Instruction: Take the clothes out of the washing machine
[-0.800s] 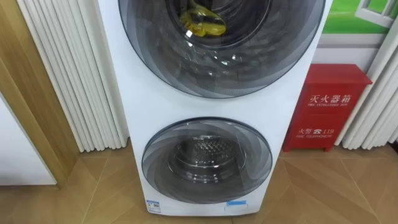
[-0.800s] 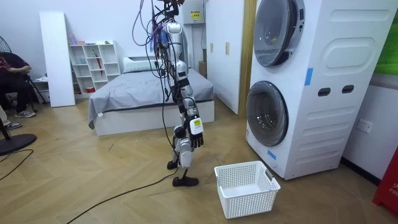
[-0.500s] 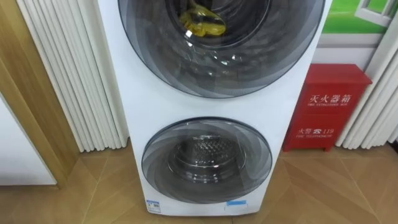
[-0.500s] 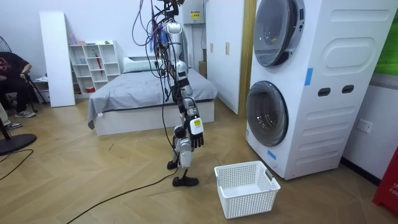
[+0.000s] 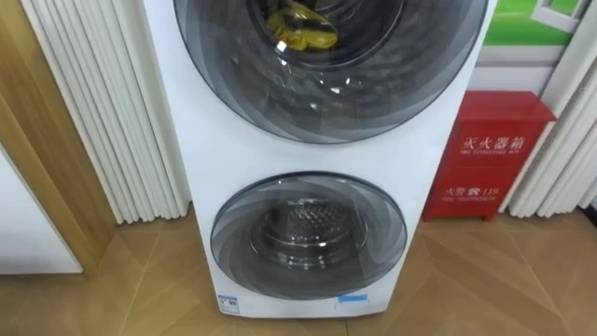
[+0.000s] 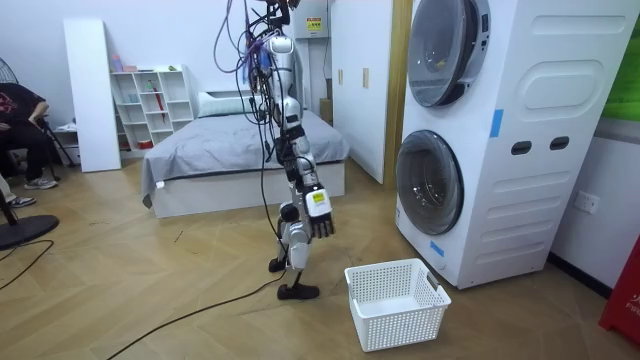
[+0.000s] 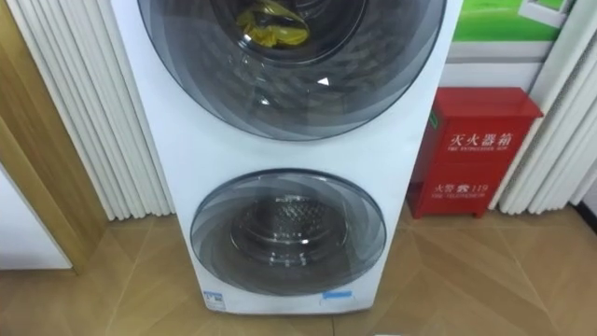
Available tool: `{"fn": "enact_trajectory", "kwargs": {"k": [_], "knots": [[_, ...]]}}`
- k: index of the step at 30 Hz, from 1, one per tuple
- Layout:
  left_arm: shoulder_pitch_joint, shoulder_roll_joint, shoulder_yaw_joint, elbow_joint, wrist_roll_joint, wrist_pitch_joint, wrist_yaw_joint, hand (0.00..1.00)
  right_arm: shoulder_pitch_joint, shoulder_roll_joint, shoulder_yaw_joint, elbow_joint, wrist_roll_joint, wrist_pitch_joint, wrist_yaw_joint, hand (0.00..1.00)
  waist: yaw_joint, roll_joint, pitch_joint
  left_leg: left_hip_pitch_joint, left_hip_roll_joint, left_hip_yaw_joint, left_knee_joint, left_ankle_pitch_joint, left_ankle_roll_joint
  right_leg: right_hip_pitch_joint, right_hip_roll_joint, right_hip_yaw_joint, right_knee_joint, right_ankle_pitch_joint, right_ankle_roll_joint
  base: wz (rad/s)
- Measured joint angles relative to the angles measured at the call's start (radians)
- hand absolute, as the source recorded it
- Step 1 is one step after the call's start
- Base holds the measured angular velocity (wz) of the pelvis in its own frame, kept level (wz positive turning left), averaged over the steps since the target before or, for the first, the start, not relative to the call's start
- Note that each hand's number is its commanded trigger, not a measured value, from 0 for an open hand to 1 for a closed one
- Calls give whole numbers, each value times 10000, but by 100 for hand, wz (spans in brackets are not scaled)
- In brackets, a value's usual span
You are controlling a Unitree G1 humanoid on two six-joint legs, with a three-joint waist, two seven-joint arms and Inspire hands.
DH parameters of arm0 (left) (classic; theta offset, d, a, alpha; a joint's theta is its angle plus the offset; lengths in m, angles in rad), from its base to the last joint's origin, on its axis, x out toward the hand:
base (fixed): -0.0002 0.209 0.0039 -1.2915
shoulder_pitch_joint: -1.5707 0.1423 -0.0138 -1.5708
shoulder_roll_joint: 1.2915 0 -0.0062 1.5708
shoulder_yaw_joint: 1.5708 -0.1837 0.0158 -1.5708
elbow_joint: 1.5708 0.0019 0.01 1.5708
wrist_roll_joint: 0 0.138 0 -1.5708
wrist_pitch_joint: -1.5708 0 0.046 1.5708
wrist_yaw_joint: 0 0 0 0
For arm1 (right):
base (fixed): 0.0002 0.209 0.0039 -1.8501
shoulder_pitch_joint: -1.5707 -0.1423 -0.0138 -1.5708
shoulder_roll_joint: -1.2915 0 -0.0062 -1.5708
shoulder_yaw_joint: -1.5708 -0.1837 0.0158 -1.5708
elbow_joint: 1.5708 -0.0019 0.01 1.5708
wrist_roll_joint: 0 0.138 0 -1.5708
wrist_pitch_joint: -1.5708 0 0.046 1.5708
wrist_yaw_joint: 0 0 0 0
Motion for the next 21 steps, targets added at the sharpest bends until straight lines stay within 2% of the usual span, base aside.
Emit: {"fn": "enact_trajectory", "kwargs": {"k": [2,4,5,6,8,12,14,17,21], "knots": [[-23,37,259,-149,-298,-232,69,0,-259,34,-400,-1326,1385,-485,-258,0,-29,-103,43,20,73,-4,43,1,-1,-31,48,-13,-39,53,-21,-6],[-116,70,273,-155,-347,-501,74,0,-316,34,-575,-2702,2355,-719,-310,0,4,-107,39,3,66,-4,43,1,-2,-17,63,-37,-98,59,-24,4],[-78,91,279,-134,-375,-665,80,0,-422,31,-587,-3545,2965,-852,-410,0,40,-186,79,-10,54,-7,42,1,-2,-16,82,-35,-195,80,-35,0],[-61,102,292,-136,-381,-704,81,0,-533,30,-588,-3918,3213,-889,-460,0,36,-193,89,-17,59,-7,45,1,-2,-19,89,-33,-206,84,-39,0],[-56,154,292,-353,-504,-766,78,0,-888,-9,-674,-5133,3833,-968,-649,0,14,-207,54,-42,65,-16,44,2,-4,-26,96,-38,-241,84,-41,2],[95,188,308,-486,-654,-789,47,0,-1055,-20,-997,-6902,4395,-1049,-940,0,32,-311,9,-98,70,-87,38,3,-5,12,115,-40,-346,146,-32,2],[246,197,595,-488,-662,-793,2,0,-1081,-26,-1045,-7762,4726,-1131,-1093,0,52,-364,-31,-76,92,-98,34,3,-5,51,135,-19,-360,161,-37,-9],[389,217,791,-487,-672,-790,-47,0,-1237,-113,-1070,-8182,5096,-1144,-1235,0,47,-379,-42,-21,91,-119,28,3,-5,164,138,-33,-384,162,-37,-2],[532,275,792,-573,-648,-757,-246,0,-2289,-493,-1087,-8210,5584,-1142,-1242,0,-26,-288,-6,-20,82,-279,25,3,-5,160,127,-25,-397,165,-33,-5]]}}
